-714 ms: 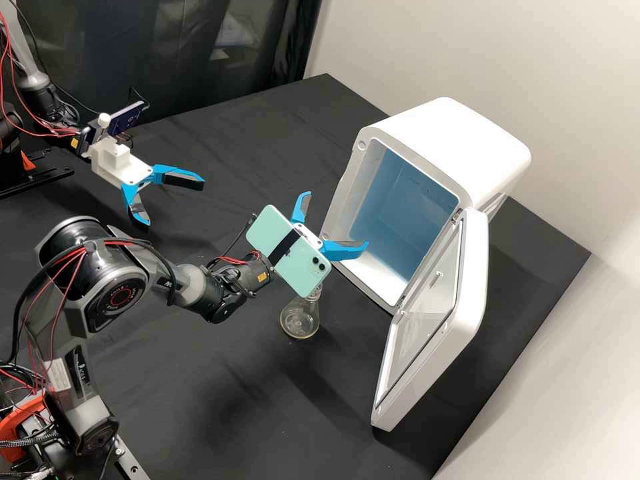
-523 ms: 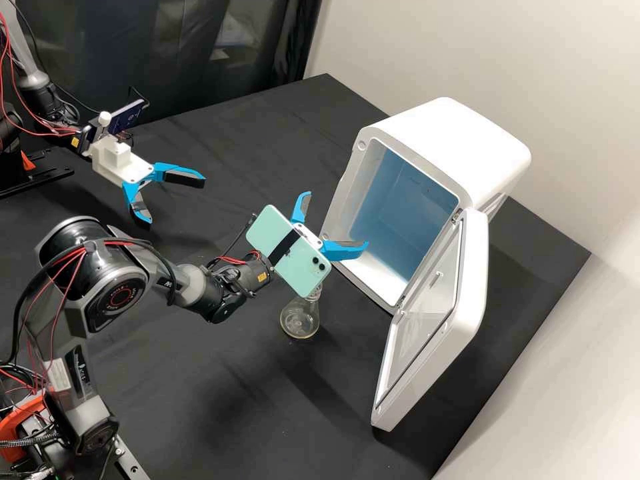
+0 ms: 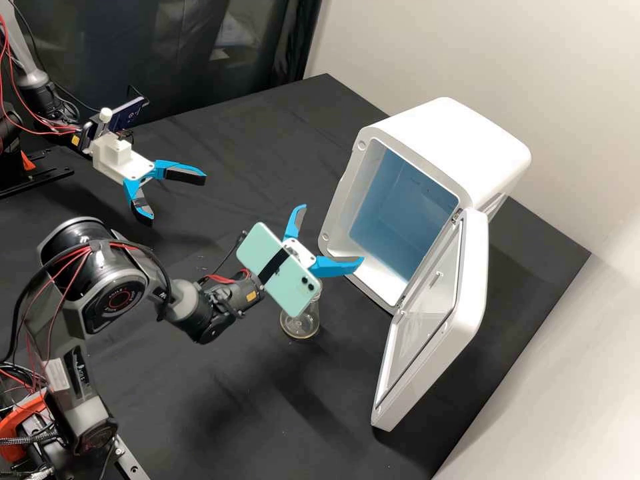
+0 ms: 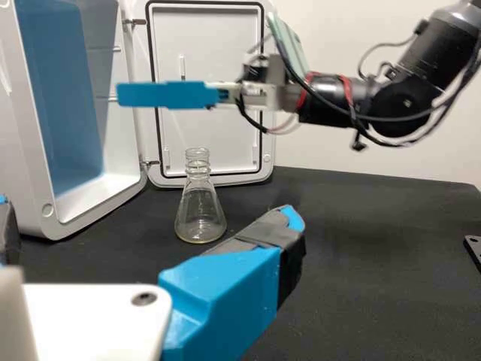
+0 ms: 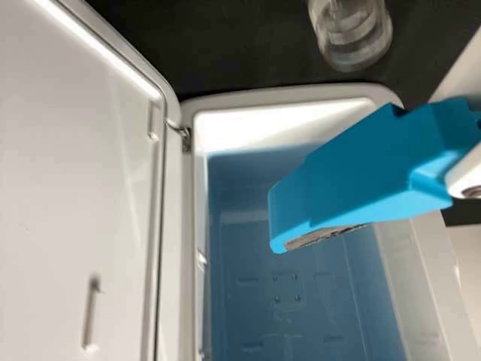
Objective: Place the flask in the incubator
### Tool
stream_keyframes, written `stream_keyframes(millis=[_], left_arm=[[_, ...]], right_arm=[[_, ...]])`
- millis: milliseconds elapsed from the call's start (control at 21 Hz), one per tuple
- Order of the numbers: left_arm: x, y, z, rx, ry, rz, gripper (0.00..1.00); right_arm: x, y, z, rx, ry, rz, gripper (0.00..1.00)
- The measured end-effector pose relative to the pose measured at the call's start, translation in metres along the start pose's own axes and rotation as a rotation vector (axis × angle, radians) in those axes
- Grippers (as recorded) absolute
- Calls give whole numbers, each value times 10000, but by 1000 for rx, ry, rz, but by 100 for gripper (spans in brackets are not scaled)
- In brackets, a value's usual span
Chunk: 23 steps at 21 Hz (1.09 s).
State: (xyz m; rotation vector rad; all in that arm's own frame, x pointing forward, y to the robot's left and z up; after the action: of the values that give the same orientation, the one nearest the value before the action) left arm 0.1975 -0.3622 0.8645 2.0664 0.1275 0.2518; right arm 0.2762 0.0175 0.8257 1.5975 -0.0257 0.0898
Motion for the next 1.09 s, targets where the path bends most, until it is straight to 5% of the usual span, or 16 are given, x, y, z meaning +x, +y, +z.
stream_keyframes(millis=[333,714,1094], left_arm=[[-7,27,11,4,-6,16,100],[-23,9,14,1,-4,11,100],[-25,8,14,0,-4,10,100]], right_arm=[[-230,-147,230,10,-65,-71,100],[-184,-399,530,30,-176,-164,100],[-34,-489,841,42,-281,-155,100]])
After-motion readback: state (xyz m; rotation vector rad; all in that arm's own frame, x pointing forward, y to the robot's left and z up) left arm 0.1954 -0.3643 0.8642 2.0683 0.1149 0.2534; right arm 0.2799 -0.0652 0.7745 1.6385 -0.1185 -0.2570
